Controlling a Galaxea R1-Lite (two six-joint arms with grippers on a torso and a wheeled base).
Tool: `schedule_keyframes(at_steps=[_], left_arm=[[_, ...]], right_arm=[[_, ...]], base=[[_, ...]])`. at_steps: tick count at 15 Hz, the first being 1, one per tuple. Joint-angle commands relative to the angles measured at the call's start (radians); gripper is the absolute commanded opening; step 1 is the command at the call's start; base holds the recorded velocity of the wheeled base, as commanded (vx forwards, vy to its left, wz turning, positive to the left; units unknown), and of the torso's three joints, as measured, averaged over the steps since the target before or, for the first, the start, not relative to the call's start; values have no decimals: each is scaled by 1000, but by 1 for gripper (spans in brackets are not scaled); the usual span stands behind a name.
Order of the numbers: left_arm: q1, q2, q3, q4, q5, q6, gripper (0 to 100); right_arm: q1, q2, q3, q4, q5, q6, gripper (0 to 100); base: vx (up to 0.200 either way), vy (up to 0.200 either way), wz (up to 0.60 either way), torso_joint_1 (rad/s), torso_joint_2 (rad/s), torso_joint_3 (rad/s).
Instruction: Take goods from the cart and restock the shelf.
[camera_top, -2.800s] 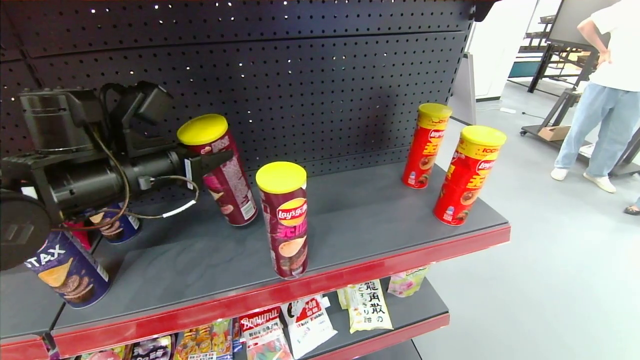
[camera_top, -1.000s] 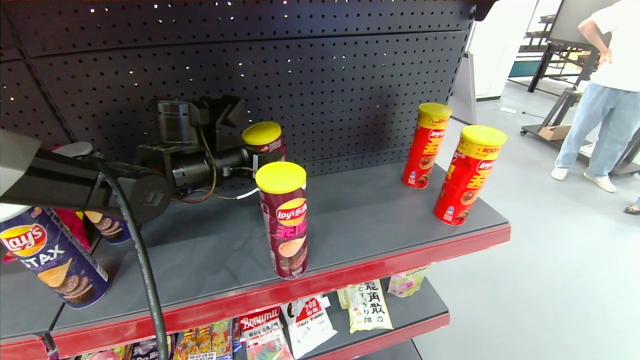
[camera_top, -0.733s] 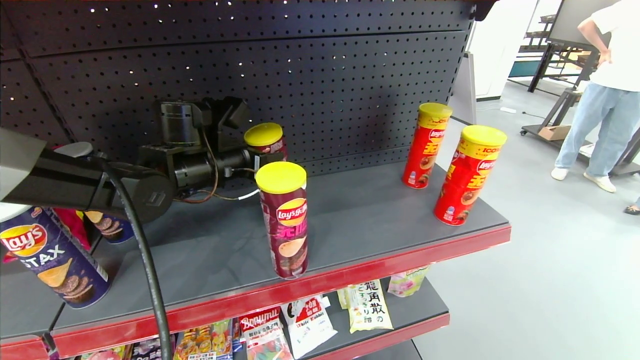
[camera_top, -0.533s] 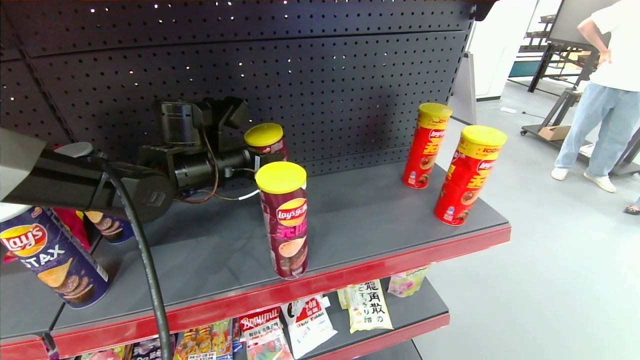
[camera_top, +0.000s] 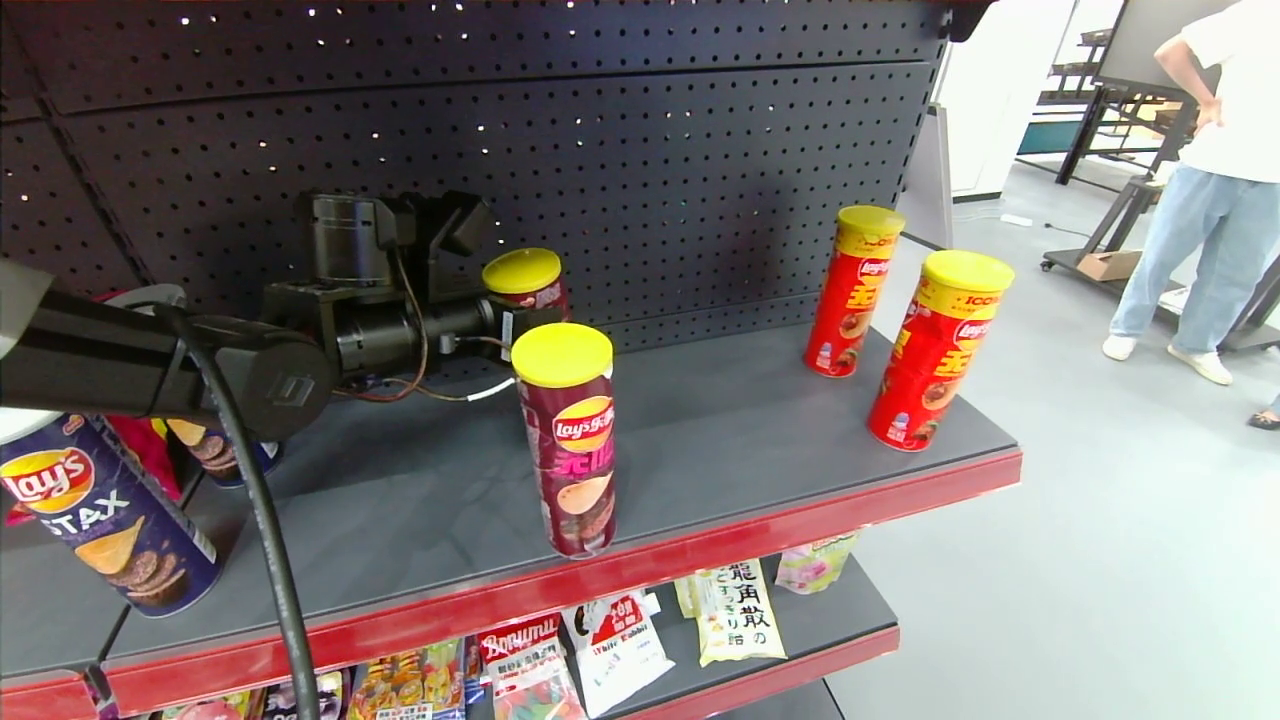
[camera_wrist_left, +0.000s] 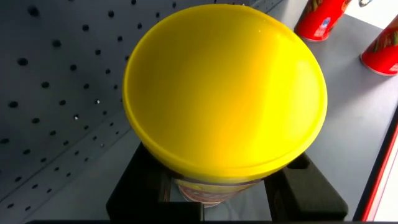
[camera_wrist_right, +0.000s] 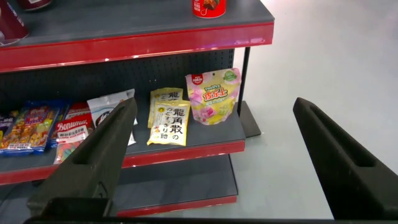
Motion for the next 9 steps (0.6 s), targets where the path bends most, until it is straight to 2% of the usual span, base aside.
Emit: schedule_keyframes(at_steps=[1,9], left_arm=[[1,-12,1,3,1,-1,0],[-1,-6,3,33,1,1,0]], right_arm=[[1,2,0,0,1,0,100],[1,2,0,0,1,0,100]], base=[[0,0,0,0,0,0],[0,0,0,0,0,0]])
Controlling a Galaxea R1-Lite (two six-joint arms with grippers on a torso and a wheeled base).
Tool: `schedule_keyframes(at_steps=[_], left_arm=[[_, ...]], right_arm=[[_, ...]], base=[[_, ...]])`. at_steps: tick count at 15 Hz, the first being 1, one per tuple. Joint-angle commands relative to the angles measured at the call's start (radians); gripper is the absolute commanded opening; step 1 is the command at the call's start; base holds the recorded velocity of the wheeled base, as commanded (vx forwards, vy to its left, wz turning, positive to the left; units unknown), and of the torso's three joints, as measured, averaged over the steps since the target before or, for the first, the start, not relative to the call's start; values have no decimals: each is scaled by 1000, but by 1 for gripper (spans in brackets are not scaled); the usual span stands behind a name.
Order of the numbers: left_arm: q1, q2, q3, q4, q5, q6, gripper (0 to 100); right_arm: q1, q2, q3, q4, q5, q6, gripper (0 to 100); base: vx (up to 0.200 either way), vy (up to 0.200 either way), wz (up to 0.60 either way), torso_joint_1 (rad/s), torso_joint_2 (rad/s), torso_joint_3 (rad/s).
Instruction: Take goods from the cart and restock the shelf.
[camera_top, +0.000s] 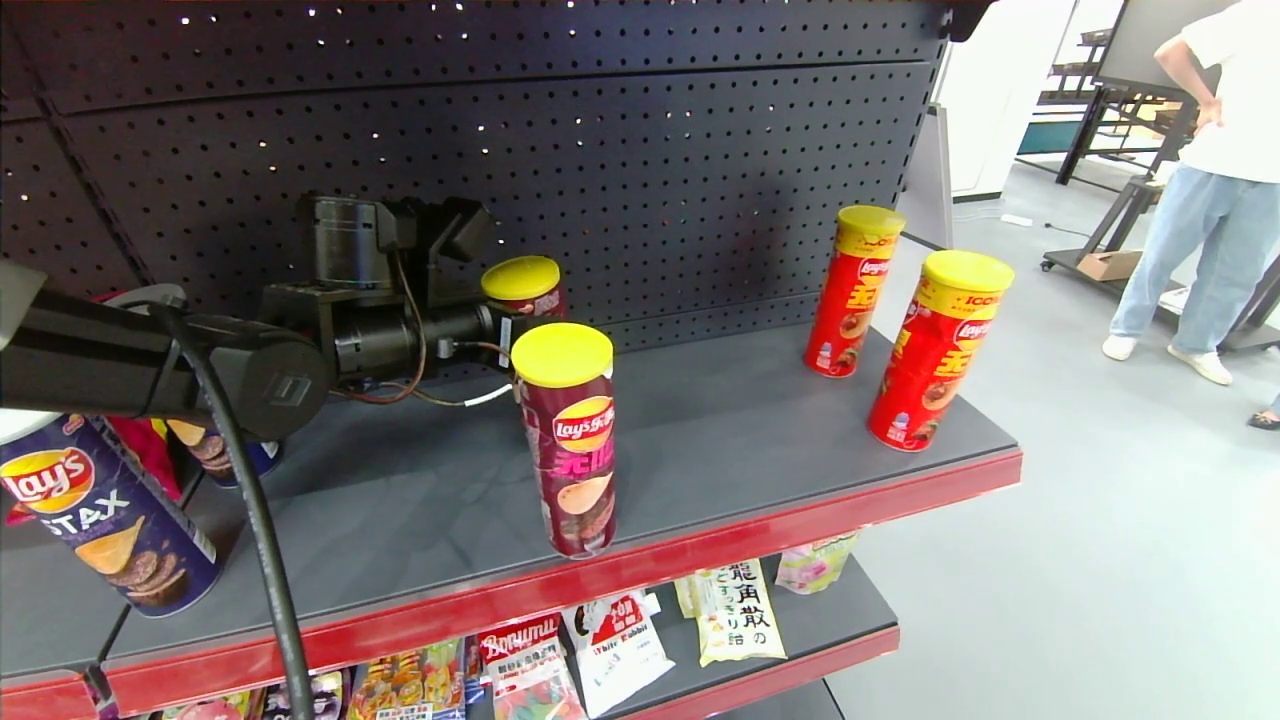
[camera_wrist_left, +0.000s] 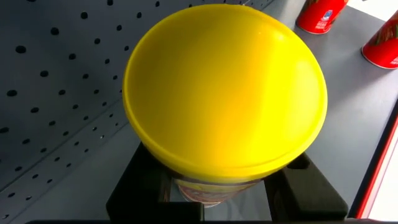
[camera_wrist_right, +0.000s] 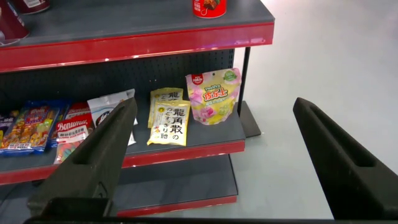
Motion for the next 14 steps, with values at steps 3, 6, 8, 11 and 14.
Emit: schedule_keyframes(at_steps=[3,6,8,11,14], left_arm=[[0,-3,-2,1,2,-2,100],[0,-9,2,-1,2,-2,100],[1,-24,18,-2,3,-2,100],[3,-62,65,-4,23,-2,100],[15,-78,85,-4,26,-2,100]], right_arm=[[0,2,0,0,0,0,100],[0,2,0,0,0,0,100],[0,2,0,0,0,0,100],[0,2,0,0,0,0,100],[0,2,0,0,0,0,100]], base=[[0,0,0,0,0,0],[0,0,0,0,0,0],[0,0,0,0,0,0],[0,0,0,0,0,0],[0,0,0,0,0,0]])
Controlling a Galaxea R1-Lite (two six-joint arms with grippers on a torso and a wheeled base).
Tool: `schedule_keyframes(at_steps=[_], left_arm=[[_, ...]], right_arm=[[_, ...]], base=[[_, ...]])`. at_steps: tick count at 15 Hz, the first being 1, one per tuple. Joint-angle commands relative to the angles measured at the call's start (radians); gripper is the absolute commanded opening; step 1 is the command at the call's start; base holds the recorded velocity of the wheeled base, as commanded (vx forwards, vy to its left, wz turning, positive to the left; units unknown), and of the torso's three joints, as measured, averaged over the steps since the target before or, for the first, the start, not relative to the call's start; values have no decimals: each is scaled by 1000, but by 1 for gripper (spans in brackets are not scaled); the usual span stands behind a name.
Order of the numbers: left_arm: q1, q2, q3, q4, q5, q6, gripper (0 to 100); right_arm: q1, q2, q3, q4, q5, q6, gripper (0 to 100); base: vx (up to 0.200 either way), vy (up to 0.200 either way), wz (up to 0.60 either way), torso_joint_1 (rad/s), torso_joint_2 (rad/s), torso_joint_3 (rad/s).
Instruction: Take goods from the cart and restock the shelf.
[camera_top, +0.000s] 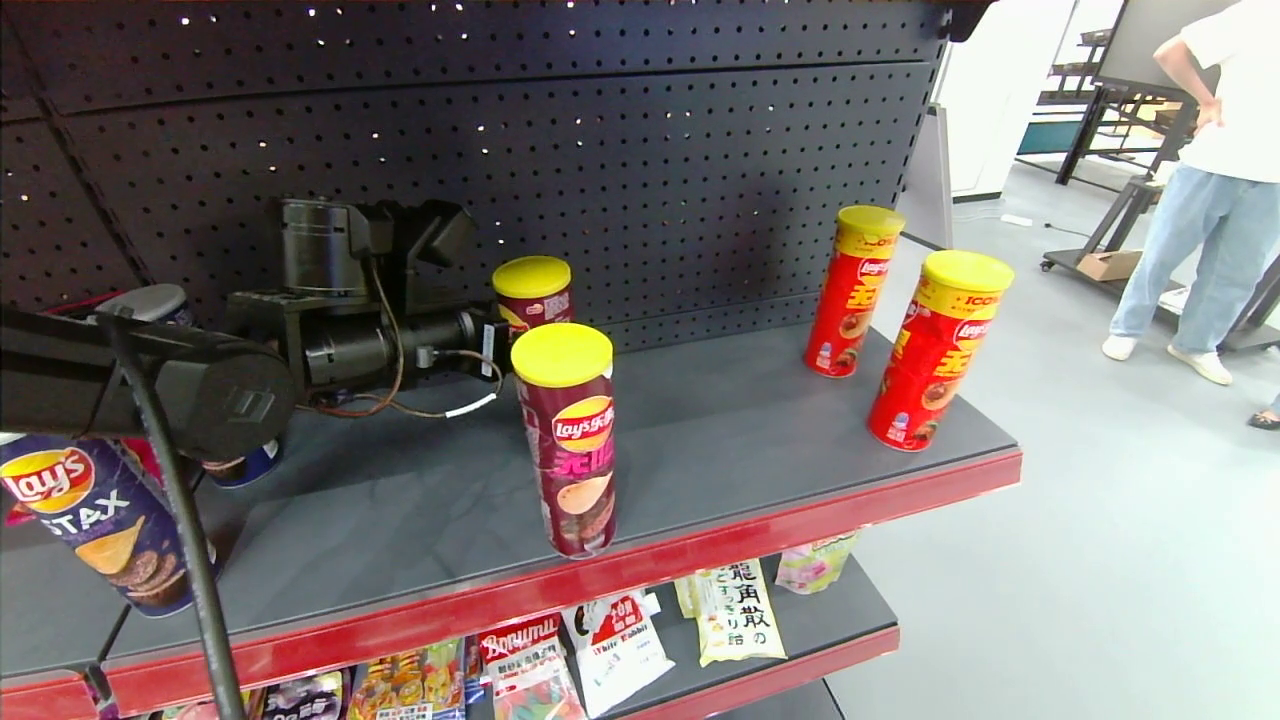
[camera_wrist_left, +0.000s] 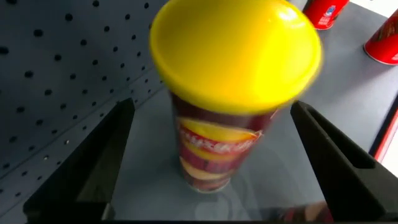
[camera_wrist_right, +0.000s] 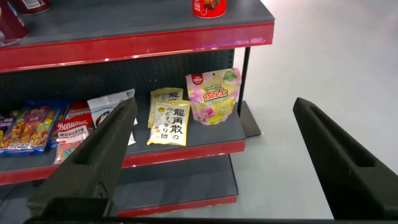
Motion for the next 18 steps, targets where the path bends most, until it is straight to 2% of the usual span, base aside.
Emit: schedule_keyframes(at_steps=[1,5,8,9,10,11,12,13,14,16,18], left_arm=[[8,-29,27,-1,15,0,100],[26,-104,154,1,36,0,100],[46,-322,368,18,35,6,100],[79,-488,483,36,41,26,100],[114,-658,567,73,55,50,100],[151,-909,655,216,53,96,100],[175,-1106,678,351,53,109,100],[175,-1106,678,351,53,109,100],[184,-1428,676,559,65,58,100],[184,-1577,684,625,82,47,100],[183,-1635,687,653,120,24,100]], right_arm=[[0,2,0,0,1,0,100],[0,2,0,0,1,0,100],[0,2,0,0,1,0,100],[0,2,0,0,1,0,100],[0,2,0,0,1,0,100],[0,2,0,0,1,0,100],[0,2,0,0,1,0,100],[0,2,0,0,1,0,100],[0,2,0,0,1,0,100],[0,2,0,0,1,0,100],[0,2,0,0,1,0,100]], base=[[0,0,0,0,0,0],[0,0,0,0,0,0],[0,0,0,0,0,0],[0,0,0,0,0,0],[0,0,0,0,0,0],[0,0,0,0,0,0],[0,0,0,0,0,0],[0,0,0,0,0,0],[0,0,0,0,0,0],[0,0,0,0,0,0],[0,0,0,0,0,0]])
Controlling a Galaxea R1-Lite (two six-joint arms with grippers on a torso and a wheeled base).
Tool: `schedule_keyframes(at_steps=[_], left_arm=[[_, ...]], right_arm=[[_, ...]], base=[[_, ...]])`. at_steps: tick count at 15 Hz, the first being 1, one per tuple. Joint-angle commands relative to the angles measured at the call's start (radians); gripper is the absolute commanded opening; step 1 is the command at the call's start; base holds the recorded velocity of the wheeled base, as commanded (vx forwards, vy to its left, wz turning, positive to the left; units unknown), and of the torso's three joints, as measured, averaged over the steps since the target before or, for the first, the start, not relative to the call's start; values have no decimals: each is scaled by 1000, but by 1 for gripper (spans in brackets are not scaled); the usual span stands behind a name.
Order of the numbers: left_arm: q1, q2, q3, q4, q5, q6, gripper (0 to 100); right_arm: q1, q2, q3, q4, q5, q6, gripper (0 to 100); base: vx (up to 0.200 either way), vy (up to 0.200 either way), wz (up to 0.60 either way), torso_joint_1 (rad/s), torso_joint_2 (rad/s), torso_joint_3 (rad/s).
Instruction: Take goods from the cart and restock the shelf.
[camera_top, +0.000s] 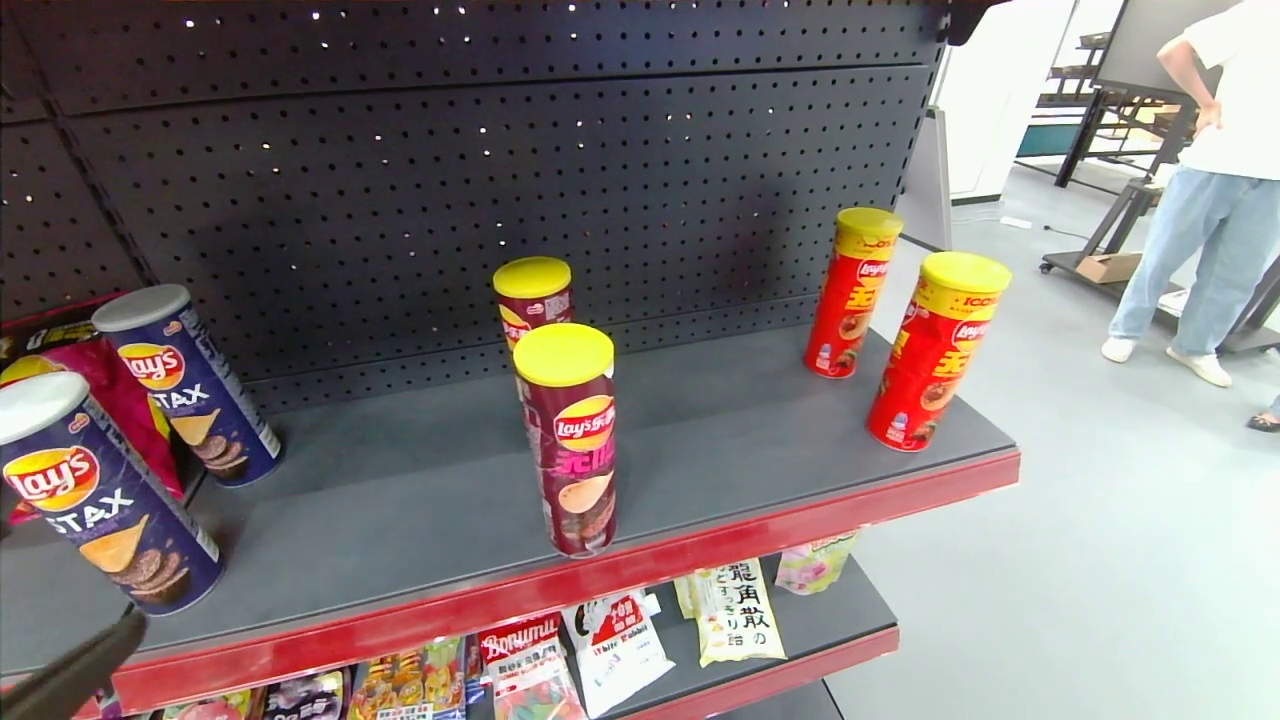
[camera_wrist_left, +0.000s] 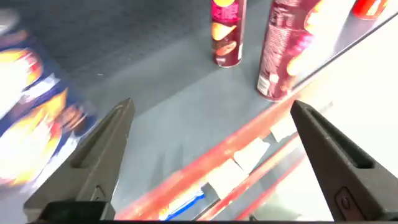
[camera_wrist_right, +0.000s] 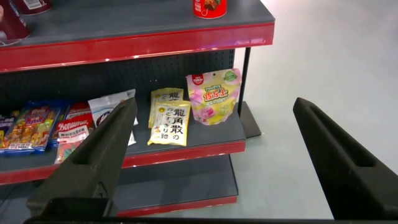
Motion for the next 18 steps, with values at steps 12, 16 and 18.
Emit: schedule_keyframes(at_steps=[12,16,18], left_arm=[[29,-464,166,129,114,-27,100],[27,-464,172,129,154,-26,100],[27,-466,171,129,157,-26,100]], right_arm=[[0,2,0,0,1,0,100],[2,2,-2,0,1,0,100],[2,2,0,0,1,0,100]], base=[[0,0,0,0,0,0],[0,0,600,0,4,4],[0,0,600,7,5,2]])
